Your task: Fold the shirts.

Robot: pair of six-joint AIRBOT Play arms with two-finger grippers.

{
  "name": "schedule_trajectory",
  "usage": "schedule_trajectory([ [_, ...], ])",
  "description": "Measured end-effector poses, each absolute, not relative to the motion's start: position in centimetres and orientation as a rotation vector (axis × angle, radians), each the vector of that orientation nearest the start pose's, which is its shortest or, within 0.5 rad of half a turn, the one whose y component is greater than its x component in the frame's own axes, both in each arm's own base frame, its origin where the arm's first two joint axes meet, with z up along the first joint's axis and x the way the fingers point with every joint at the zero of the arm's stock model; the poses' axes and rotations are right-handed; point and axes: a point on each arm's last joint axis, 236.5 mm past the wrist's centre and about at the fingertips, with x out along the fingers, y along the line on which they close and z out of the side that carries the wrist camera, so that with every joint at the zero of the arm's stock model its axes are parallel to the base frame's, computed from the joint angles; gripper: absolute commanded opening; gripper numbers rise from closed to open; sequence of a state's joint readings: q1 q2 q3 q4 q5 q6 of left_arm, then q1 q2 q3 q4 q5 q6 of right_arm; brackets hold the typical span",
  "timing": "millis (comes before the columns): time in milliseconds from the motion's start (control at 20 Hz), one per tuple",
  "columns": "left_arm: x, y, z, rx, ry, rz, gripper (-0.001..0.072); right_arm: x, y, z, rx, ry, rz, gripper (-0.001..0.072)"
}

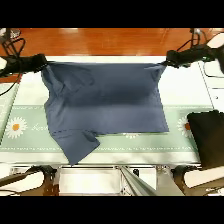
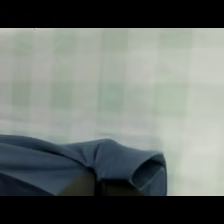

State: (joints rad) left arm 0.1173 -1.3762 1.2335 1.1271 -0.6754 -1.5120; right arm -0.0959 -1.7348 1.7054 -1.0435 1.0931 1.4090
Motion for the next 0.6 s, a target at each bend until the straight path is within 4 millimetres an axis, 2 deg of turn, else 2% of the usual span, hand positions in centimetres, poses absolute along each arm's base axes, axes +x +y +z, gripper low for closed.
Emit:
schedule_trajectory([
  [100,51.4,-0.6,4.9,-0.483,0.800,-0.011,0.0025,55.5,5.8,1.9,0.429,1.069,0.287,0.0044],
  [250,50.6,-1.2,4.2,-0.485,0.863,-0.029,0.0025,55.3,6.2,0.9,0.461,1.122,0.309,0.0044],
  [400,47.8,-1.8,3.5,-0.422,0.989,-0.094,0.0025,53.3,6.4,0.3,0.455,1.215,0.353,0.0044],
  [600,42.8,-2.1,-0.3,-0.360,1.206,-0.149,0.0025,49.6,6.7,-2.9,0.422,1.385,0.390,0.0044],
])
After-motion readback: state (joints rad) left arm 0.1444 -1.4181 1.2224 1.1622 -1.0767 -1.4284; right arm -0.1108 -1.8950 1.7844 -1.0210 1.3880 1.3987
